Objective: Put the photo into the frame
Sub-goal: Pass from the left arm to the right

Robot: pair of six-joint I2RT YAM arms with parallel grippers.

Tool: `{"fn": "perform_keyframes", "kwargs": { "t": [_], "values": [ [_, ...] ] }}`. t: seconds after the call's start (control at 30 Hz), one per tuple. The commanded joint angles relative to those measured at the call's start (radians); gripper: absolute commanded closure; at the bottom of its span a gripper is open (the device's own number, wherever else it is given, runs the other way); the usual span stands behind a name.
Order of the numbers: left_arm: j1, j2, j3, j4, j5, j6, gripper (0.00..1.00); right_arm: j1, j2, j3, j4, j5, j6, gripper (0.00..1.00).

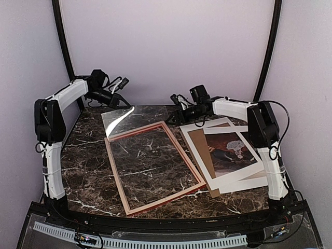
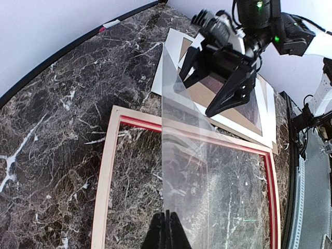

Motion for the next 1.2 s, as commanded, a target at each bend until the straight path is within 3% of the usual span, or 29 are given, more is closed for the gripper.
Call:
{"fn": "perform_keyframes", "kwargs": {
  "t": [0.0, 0.2, 0.43, 0.9, 1.17],
  "values": [
    [-0.006, -0.092, -0.040, 0.015, 0.066, 0.003, 1.00, 0.002, -0.033, -0.067, 0.071, -0.099, -0.024, 0.27],
    [-0.005, -0.112, -0.084, 0.056, 0.076, -0.012, 1.00, -0.001, -0.043, -0.124, 0.100, -0.225, -0.026, 0.33],
    [0.000, -0.120, -0.125, 0.137, 0.045, -0.062, 1.00, -0.008, -0.103, -0.291, 0.257, -0.354, 0.057, 0.45],
    [0.026, -0.142, -0.209, 0.290, 0.034, -0.155, 1.00, -0.018, -0.136, -0.390, 0.337, -0.426, 0.114, 0.75],
    [0.031, -0.151, -0.248, 0.371, 0.022, -0.207, 1.00, -0.020, -0.140, -0.428, 0.405, -0.440, 0.175, 0.81]
  ]
}}
